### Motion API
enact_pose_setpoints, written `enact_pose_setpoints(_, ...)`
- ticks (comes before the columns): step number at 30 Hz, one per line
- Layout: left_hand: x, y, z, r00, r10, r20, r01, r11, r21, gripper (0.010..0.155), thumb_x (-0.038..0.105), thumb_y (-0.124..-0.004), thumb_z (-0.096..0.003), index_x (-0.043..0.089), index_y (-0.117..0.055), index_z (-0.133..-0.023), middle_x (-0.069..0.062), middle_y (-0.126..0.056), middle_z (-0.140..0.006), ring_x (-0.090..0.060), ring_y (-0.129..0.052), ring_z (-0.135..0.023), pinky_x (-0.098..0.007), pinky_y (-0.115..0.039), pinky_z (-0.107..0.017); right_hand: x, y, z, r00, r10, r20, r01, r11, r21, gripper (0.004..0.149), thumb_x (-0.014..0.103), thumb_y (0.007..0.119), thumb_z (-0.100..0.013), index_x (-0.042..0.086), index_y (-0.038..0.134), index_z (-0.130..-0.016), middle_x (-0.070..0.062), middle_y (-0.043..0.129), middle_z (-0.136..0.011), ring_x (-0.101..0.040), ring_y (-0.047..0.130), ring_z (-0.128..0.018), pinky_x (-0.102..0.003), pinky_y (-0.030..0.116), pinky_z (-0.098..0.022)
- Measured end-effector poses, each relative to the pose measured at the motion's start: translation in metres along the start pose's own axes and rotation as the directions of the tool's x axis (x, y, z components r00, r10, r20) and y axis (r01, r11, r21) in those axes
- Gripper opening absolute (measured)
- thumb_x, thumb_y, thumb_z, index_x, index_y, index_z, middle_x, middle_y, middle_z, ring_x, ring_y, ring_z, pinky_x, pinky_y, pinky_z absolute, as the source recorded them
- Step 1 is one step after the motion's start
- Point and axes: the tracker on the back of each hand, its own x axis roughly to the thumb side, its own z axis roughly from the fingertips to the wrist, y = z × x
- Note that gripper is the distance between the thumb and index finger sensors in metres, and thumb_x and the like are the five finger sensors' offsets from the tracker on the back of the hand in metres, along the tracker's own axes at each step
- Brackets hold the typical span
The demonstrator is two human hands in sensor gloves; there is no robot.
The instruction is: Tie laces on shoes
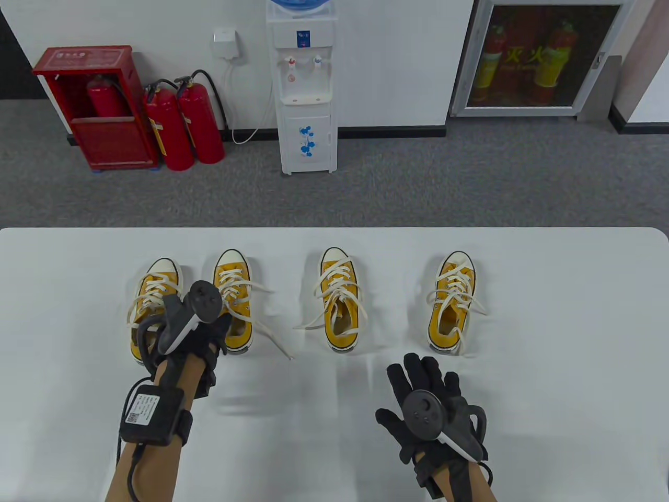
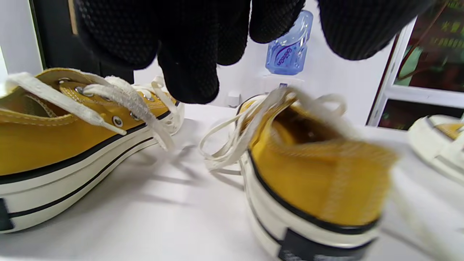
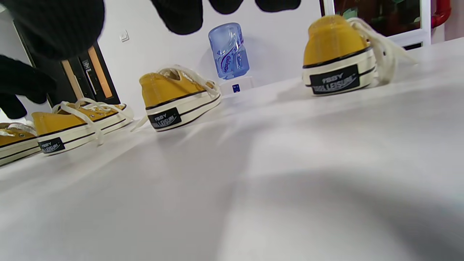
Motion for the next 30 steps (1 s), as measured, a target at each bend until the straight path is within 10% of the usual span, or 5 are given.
enact_pose_setpoints(13, -0.012, -0.039, -0.044, 0.991, 0.117, -0.059, -0.123, 0.986, -0.114, 0.069, 0.059, -0.081, -0.0431, 0.041, -0.059, -0.106, -0.002, -0.09, -0.097, -0.023, -0.109, -0.055, -0.047, -0.087, -0.045, -0.002, 0.003, -0.002, 1.0, -0.012, -0.004, 0.012, 0.999, 0.044, 0.084, 0.065, 0.071, -0.04, 0.028, 0.045, -0.11, -0.002, 0.022, -0.118, -0.044, 0.029, -0.112, -0.073, 0.024, -0.074)
enact_pose_setpoints(30, -0.002, -0.03, -0.049, 0.993, 0.089, -0.082, -0.086, 0.996, 0.036, 0.05, 0.048, -0.078, -0.0464, 0.02, -0.085, -0.087, 0.002, -0.108, -0.042, -0.007, -0.105, -0.004, -0.036, -0.095, -0.014, -0.006, 0.004, -0.003, 0.999, -0.033, -0.016, 0.034, 0.998, 0.054, 0.084, 0.065, 0.071, -0.039, 0.028, 0.046, -0.11, -0.002, 0.022, -0.118, -0.043, 0.031, -0.112, -0.073, 0.024, -0.074)
